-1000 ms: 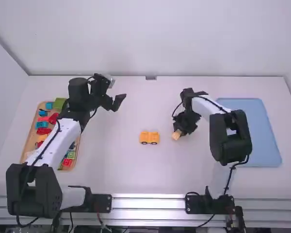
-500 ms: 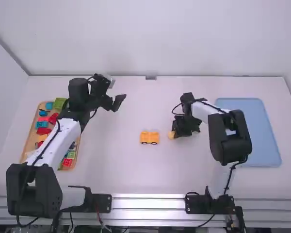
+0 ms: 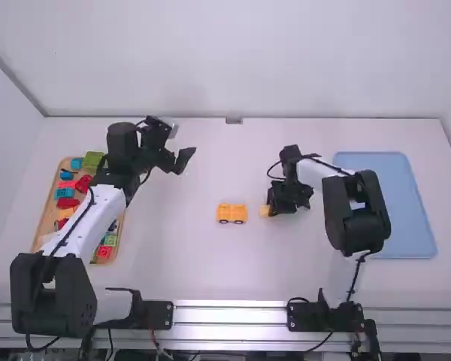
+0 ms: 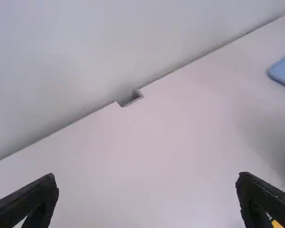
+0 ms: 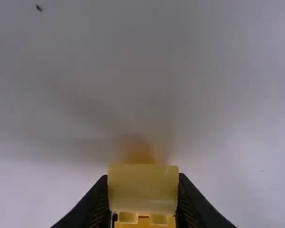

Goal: Assemble lego blocks to make yellow taxi

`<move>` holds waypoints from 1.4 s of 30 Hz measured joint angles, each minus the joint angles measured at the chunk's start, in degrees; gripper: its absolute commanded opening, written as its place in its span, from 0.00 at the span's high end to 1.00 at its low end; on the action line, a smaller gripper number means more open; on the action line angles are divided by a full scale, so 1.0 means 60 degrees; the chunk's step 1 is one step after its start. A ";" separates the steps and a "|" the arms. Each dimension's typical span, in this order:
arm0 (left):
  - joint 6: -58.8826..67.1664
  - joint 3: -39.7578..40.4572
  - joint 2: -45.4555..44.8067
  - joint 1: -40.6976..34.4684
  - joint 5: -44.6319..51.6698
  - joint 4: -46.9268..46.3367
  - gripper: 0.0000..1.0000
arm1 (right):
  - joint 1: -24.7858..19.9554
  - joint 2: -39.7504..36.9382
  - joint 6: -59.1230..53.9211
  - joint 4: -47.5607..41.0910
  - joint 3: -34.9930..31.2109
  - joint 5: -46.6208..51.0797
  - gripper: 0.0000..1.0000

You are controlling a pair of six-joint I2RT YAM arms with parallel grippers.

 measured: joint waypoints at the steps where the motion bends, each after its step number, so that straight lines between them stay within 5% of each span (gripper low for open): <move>1: 0.0000 0.0000 0.0000 0.0000 0.0000 0.0004 0.01 | 0.0000 0.0000 0.0000 0.0000 0.0000 0.0004 0.62; 8: 0.0000 0.0000 0.0000 0.0000 0.0000 0.0000 0.01 | 0.0000 0.0000 0.0033 0.0004 0.0000 0.0007 0.37; 18: 0.0000 0.0000 0.0000 0.0000 0.0000 0.0000 0.01 | 0.0000 0.0000 0.0018 0.0004 0.0000 0.0007 0.22; 20: 0.0000 0.0000 0.0000 0.0000 0.0000 0.0000 0.01 | -0.0004 0.0000 0.0000 0.0000 0.0000 -0.0029 0.02; 31: -0.0219 0.0000 0.0000 0.0000 -0.0004 0.0000 0.01 | -0.0565 0.0000 -0.0965 -0.0652 0.0481 -0.0758 0.02; 37: -0.0251 0.0000 0.0000 0.0000 -0.0004 0.0000 0.01 | -0.1020 0.0004 -0.2368 -0.2401 0.1876 -0.0929 0.02; 42: -0.0251 0.0000 0.0000 0.0000 -0.0004 -0.0015 0.01 | -0.1082 0.0004 -0.4656 -0.4809 0.4255 -0.1005 0.02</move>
